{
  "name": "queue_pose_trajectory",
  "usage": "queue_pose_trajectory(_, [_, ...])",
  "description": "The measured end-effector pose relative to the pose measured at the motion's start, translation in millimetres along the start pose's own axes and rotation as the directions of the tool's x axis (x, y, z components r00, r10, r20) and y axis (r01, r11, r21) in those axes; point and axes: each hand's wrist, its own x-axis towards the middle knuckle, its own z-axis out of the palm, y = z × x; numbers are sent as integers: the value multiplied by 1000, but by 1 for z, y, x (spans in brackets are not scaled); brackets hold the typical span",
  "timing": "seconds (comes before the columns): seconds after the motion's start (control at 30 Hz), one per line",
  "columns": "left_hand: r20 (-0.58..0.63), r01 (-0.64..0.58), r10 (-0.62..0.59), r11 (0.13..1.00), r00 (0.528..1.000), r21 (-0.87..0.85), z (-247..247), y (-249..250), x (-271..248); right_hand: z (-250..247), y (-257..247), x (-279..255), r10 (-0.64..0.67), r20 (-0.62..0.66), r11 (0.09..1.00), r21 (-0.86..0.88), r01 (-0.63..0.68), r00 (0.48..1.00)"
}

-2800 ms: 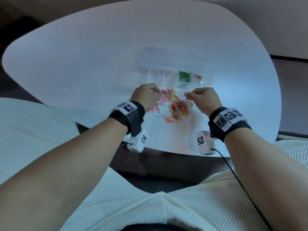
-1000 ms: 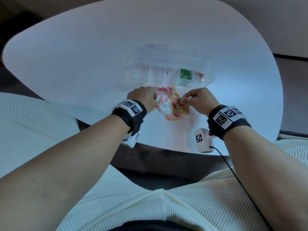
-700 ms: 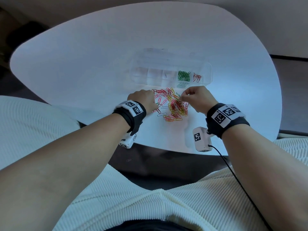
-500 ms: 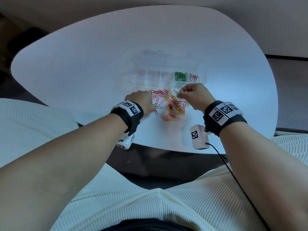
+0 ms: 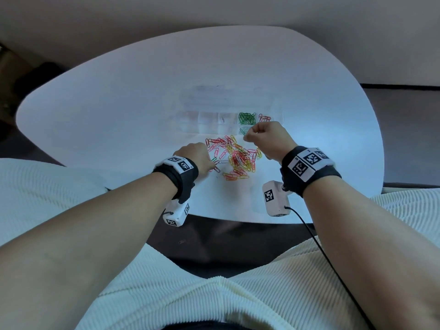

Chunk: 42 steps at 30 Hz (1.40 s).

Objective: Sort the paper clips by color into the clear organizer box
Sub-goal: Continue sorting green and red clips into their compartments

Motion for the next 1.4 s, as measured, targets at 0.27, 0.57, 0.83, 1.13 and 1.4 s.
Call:
queue_pose_trajectory(0.27, [11, -38, 37, 997, 999, 67, 0, 1, -1, 2, 1, -1, 14, 16, 1000, 17, -14, 1000])
queue_pose_trajectory(0.57, [17, -104, 102, 980, 995, 170, 1, -1, -4, 2, 1, -2, 11, 28, 1000, 9, -11, 1000])
queue_pose_trajectory(0.83, [-17, -81, 79, 968, 997, -236, -8, 3, -12, 0, -4, -4, 144, 68, 922, 354, -159, 987])
queue_pose_trajectory(1.13, [107, 118, 108, -98, 988, -988, -46, 30, -24, -13, -13, -2, 265, 87, 581, 780, -231, 960])
queue_pose_trajectory(1.4, [221, 220, 17, 47, 975, -974, -65, 51, -14, -30, -42, 9, 368, 47, 465, 856, -228, 929])
